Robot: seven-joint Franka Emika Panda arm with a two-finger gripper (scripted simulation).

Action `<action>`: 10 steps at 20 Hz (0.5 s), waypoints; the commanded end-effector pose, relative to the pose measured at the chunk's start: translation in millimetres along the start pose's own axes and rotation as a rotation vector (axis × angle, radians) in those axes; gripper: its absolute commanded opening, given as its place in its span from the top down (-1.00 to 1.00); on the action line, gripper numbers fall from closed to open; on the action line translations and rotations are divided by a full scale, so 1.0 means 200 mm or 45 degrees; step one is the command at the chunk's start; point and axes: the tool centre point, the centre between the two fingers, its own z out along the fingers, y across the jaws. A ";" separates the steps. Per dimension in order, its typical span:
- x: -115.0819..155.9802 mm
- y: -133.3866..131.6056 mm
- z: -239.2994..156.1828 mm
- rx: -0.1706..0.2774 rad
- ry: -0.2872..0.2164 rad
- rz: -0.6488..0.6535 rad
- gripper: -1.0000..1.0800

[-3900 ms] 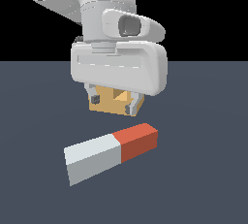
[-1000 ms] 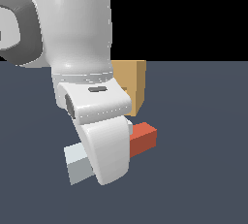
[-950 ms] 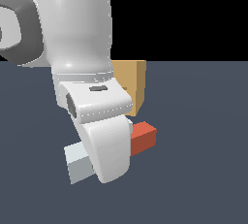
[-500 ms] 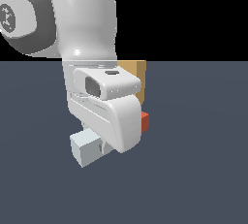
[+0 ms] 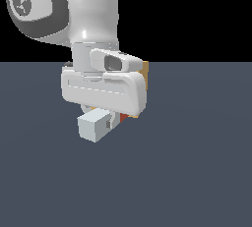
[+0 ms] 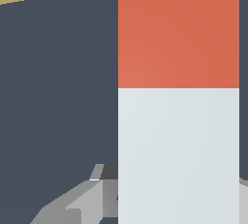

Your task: Insert the peg into the horizontal hole in a box.

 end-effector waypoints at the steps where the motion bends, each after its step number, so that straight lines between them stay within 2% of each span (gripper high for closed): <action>1: 0.03 -0.02 -0.03 -0.004 0.002 -0.083 1.00; 10: 0.07 -0.07 -0.07 -0.003 0.002 -0.213 1.00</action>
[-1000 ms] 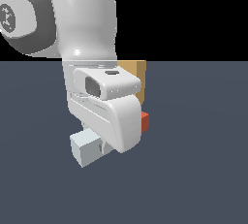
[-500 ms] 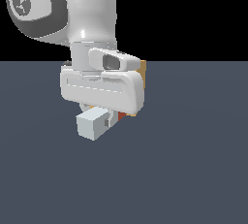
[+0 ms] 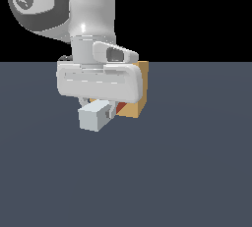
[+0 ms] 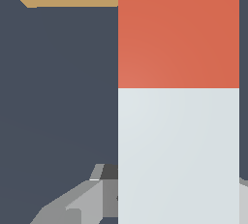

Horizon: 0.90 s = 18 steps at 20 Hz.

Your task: Insert the peg into the horizontal hole in a box.

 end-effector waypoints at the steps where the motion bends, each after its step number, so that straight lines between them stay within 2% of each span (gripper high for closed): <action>1: 0.01 0.00 -0.01 -0.004 0.001 -0.013 1.00; 13: 0.00 0.00 -0.01 -0.002 0.002 -0.014 1.00; 18: 0.06 0.00 -0.01 -0.002 0.002 -0.014 1.00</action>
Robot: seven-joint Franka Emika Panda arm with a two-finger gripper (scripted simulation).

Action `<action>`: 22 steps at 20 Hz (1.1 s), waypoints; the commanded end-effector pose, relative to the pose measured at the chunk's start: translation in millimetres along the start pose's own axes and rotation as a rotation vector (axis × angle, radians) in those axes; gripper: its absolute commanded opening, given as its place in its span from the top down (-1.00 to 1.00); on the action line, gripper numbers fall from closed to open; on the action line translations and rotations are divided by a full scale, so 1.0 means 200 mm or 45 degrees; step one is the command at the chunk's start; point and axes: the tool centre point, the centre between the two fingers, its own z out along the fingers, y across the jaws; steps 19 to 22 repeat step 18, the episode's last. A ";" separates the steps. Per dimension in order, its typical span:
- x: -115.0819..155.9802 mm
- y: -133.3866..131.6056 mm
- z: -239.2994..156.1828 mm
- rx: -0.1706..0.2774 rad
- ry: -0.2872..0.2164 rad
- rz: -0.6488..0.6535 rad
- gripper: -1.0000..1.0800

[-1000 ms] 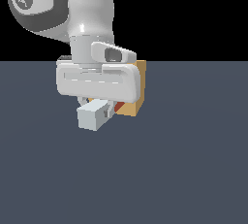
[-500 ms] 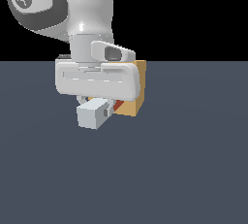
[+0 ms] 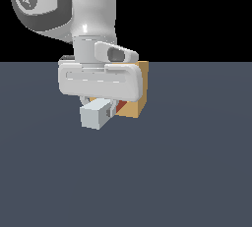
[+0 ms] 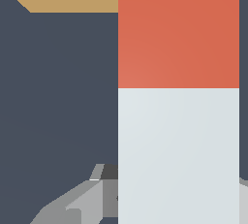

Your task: Insert the peg into the horizontal hole in a box.

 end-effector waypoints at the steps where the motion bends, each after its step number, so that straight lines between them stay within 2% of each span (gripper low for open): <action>1: 0.05 0.00 -0.01 -0.005 0.002 -0.002 1.00; 12: 0.43 0.00 -0.02 -0.009 0.004 -0.002 1.00; 16: 0.49 0.01 -0.02 -0.009 0.004 -0.002 1.00; 22: 0.50 0.01 -0.02 -0.009 0.004 -0.002 1.00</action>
